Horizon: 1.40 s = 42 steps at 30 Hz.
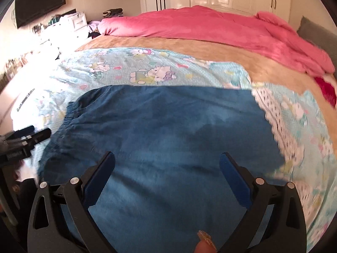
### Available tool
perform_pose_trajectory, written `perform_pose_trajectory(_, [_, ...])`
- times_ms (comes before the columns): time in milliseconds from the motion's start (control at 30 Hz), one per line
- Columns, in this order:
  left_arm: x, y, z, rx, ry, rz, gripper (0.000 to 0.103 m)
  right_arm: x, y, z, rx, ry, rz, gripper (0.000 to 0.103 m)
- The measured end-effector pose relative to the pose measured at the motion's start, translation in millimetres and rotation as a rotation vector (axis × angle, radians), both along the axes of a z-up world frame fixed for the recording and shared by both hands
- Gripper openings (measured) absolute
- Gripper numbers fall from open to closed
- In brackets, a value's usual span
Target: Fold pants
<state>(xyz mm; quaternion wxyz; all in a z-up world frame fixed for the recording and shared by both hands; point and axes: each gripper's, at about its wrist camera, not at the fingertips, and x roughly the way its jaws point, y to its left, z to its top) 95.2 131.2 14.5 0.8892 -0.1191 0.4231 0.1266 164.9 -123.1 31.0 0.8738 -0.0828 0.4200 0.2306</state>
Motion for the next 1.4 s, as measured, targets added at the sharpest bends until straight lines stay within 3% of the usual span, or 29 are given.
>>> perform_pose_trajectory(267, [41, 29, -6, 0.002, 0.035, 0.033, 0.094, 40, 28, -8, -0.077, -0.018, 0.033, 0.099])
perform_pose_trajectory(533, [86, 34, -20, -0.006, 0.092, -0.032, 0.094, 76, 66, -14, -0.178, -0.098, 0.141, 0.099])
perform_pose_trajectory(700, [109, 26, -36, 0.08, 0.153, -0.084, 0.094, 110, 93, -30, -0.206, -0.041, 0.192, 0.099])
perform_pose_trajectory(867, [117, 27, -44, 0.07, 0.151, -0.112, 0.094, 133, 115, -43, -0.24, -0.02, 0.242, 0.099])
perform_pose_trajectory(933, [116, 25, -43, 0.09, 0.122, -0.136, 0.087, 142, 121, -47, -0.24, 0.001, 0.253, 0.099])
perform_pose_trajectory(1000, [115, 23, -42, 0.065, 0.086, -0.19, 0.044, 147, 125, -47, -0.236, 0.007, 0.277, 0.099])
perform_pose_trajectory(1100, [113, 22, -37, 0.096, 0.054, -0.217, 0.031, 149, 134, -49, -0.259, 0.006, 0.338, 0.099])
perform_pose_trajectory(1400, [80, 7, 2, 0.101, -0.117, -0.301, 0.025, 132, 162, -57, -0.339, -0.087, 0.512, 0.098])
